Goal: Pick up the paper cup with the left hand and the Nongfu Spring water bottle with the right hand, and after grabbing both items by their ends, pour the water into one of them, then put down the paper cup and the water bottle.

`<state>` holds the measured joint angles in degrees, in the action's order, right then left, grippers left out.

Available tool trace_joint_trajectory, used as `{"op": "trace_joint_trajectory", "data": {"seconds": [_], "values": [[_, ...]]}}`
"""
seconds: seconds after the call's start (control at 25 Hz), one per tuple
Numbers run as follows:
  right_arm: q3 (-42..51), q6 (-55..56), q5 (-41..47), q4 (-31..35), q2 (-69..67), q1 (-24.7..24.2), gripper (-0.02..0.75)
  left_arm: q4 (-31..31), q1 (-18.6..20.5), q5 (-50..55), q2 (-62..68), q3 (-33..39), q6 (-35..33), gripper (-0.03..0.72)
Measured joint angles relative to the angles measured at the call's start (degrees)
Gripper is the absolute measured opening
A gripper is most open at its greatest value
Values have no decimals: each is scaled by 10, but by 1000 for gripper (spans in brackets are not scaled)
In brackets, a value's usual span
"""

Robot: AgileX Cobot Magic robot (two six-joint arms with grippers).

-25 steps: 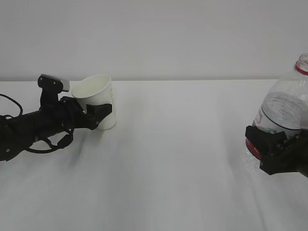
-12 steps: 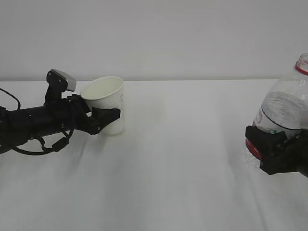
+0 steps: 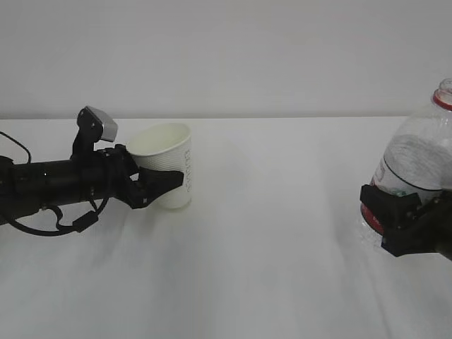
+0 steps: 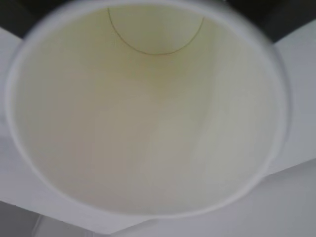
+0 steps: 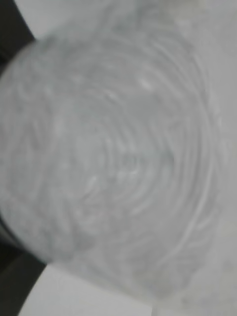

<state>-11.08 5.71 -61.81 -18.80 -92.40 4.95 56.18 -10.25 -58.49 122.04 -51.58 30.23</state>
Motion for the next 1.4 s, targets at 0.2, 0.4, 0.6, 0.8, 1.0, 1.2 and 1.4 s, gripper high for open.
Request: {"op": "trace_joint_trajectory", "data": {"seconds": [0.2,0.4,0.6,0.8,1.0,1.2,1.4], "values": [[0,0,0,0,0,0,450,30,0,-36,0,0,5,553],[0,0,0,5,0,0,450,42,0,-49,0,0,19,554],[0,0,0,14,0,0,450,62,-4,-52,0,0,22,554],[0,0,0,14,0,0,450,66,-38,-52,0,0,22,553],[0,0,0,14,0,0,450,69,-75,-50,0,0,22,550],[0,0,0,14,0,0,450,69,-103,-50,0,0,22,547],[0,0,0,14,0,0,450,69,-128,-48,0,0,22,546]]}}
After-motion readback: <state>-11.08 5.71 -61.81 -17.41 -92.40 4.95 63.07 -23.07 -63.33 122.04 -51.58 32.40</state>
